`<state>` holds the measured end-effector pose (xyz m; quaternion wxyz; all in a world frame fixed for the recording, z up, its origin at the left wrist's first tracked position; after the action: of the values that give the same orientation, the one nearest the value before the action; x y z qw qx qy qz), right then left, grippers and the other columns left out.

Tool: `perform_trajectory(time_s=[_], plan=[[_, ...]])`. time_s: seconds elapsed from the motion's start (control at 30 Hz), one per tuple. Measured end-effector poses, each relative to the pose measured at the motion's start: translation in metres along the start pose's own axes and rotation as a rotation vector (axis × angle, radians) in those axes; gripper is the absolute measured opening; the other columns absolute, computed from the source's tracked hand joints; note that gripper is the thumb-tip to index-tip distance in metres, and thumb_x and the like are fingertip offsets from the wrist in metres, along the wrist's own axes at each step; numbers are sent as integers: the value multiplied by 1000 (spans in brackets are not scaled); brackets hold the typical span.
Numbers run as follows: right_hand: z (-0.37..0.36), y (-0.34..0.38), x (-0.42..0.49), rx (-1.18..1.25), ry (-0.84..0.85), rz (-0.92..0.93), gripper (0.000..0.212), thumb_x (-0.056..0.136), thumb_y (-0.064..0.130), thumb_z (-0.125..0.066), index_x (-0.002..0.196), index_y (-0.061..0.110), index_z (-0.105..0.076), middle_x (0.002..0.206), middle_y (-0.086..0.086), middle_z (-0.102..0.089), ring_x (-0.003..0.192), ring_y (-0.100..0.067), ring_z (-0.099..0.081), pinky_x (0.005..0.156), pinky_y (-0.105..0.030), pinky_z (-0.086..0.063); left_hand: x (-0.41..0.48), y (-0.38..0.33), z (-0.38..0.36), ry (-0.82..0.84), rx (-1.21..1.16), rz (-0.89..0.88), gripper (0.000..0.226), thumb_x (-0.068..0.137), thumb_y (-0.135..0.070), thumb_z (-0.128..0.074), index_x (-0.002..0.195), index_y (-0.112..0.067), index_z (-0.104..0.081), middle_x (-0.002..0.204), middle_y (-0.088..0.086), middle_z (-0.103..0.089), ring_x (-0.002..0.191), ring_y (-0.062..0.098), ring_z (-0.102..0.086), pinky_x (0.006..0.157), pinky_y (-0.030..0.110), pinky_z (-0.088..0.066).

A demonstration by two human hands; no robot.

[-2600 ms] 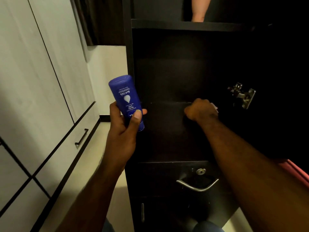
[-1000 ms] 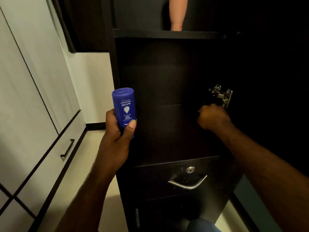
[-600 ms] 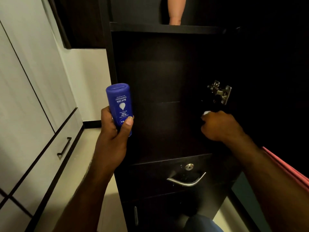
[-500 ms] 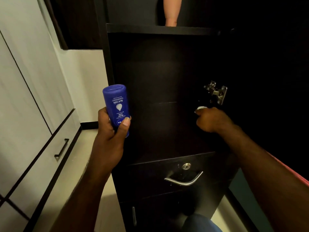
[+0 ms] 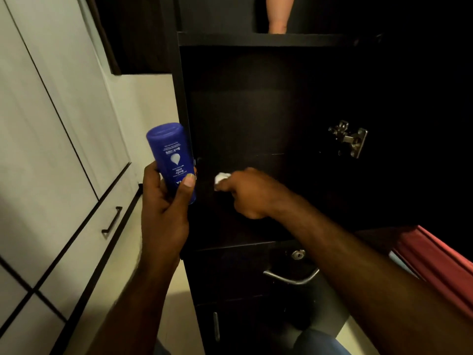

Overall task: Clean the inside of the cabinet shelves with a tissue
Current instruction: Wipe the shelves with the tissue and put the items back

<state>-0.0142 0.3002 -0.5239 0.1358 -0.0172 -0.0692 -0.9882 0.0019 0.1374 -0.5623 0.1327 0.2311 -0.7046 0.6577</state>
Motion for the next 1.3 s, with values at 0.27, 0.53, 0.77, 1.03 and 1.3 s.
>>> perform_trajectory(time_s=[0.27,0.53,0.77,1.03,1.3], plan=[[-24,4,121,59,61,25,47,92,13,-53,138,8,-48,138,-14,-52,121,-29,-54,103,-38,-46,5,5,6,-7,41,18,59,91,-42,-63,143,-30,-38,136,-5,-58,124,16,-59,98,42,-51],[-20,-34,140,463,-427,20,27,83,4,-70,105,19,-75,107,-1,-73,96,-16,-68,89,-27,-55,9,7,8,10,62,9,56,91,-40,-60,142,-28,-39,136,-2,-59,124,18,-59,93,39,-54],[-32,-37,141,1142,-448,-99,24,80,0,-74,78,23,-68,85,2,-68,86,-18,-66,89,-44,-58,19,3,-4,-15,70,1,49,94,-33,-58,139,-26,-40,134,-2,-59,120,15,-61,84,25,-57],[-20,-21,129,959,-116,208,29,74,-6,-73,74,22,-66,71,9,-64,66,-3,-60,72,-26,-49,22,8,-9,-27,203,19,47,95,-33,-59,138,-27,-42,131,-2,-61,117,21,-63,94,41,-56],[-11,-26,146,893,-229,122,17,82,2,-68,81,18,-64,84,0,-65,81,-15,-63,82,-33,-53,17,0,-8,-63,391,-40,34,90,-28,-69,119,-36,-53,111,-17,-65,100,-1,-64,84,27,-54]])
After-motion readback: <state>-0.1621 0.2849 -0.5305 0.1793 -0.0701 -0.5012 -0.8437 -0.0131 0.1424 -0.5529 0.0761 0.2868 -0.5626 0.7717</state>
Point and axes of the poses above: each hand's wrist, its own x-axis towards the middle knuckle, its own z-axis out of the back of the hand, y = z × x, the point moved 4 cm from there along x, towards the middle knuckle
